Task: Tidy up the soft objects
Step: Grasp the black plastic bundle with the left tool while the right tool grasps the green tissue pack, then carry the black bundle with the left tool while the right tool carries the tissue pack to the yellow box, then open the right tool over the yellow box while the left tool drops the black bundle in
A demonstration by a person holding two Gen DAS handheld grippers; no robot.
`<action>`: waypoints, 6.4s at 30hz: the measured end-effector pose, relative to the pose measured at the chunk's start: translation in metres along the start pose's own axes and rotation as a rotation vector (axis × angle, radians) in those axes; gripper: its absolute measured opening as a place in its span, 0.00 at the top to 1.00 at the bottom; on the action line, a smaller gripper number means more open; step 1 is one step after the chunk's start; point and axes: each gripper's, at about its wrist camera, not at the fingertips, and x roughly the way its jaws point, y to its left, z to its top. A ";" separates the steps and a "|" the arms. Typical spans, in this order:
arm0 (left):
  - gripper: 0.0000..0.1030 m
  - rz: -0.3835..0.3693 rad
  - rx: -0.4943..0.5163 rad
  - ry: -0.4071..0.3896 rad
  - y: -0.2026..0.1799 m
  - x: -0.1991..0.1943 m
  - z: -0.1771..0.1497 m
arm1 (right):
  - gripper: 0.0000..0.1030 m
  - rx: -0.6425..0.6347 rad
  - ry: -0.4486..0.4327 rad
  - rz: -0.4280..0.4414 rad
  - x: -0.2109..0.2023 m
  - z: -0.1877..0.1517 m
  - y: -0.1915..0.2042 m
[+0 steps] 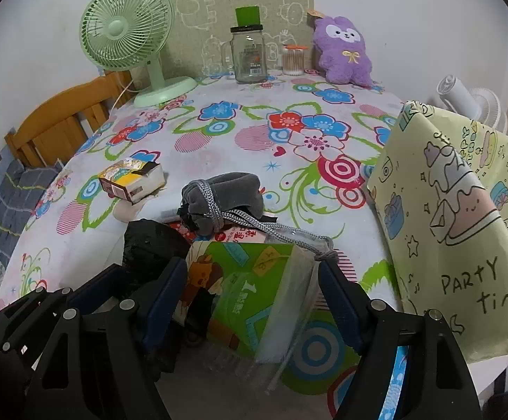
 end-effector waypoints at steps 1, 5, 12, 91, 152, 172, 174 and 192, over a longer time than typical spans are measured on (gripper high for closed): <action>0.72 -0.001 -0.003 0.001 0.000 0.001 0.000 | 0.20 0.000 -0.001 -0.005 0.001 0.000 0.000; 0.73 0.001 -0.003 0.005 0.000 0.002 0.000 | 0.19 0.017 0.005 -0.003 0.004 0.000 -0.001; 0.77 0.001 0.005 0.008 -0.002 0.002 0.000 | 0.46 0.020 0.027 0.042 0.003 -0.001 0.002; 0.78 -0.013 0.088 -0.150 -0.108 -0.063 0.070 | 0.61 0.095 -0.145 0.098 -0.105 0.052 -0.083; 0.27 -0.095 0.208 -0.075 -0.231 0.005 0.090 | 0.29 0.209 -0.141 -0.098 -0.089 0.055 -0.223; 0.06 -0.065 0.190 -0.104 -0.215 -0.011 0.088 | 0.08 0.177 -0.170 -0.148 -0.099 0.054 -0.206; 0.05 -0.061 0.190 -0.111 -0.213 -0.015 0.087 | 0.08 0.173 -0.174 -0.148 -0.101 0.053 -0.203; 0.05 -0.036 0.186 -0.160 -0.186 -0.053 0.078 | 0.07 0.140 -0.233 -0.135 -0.129 0.047 -0.160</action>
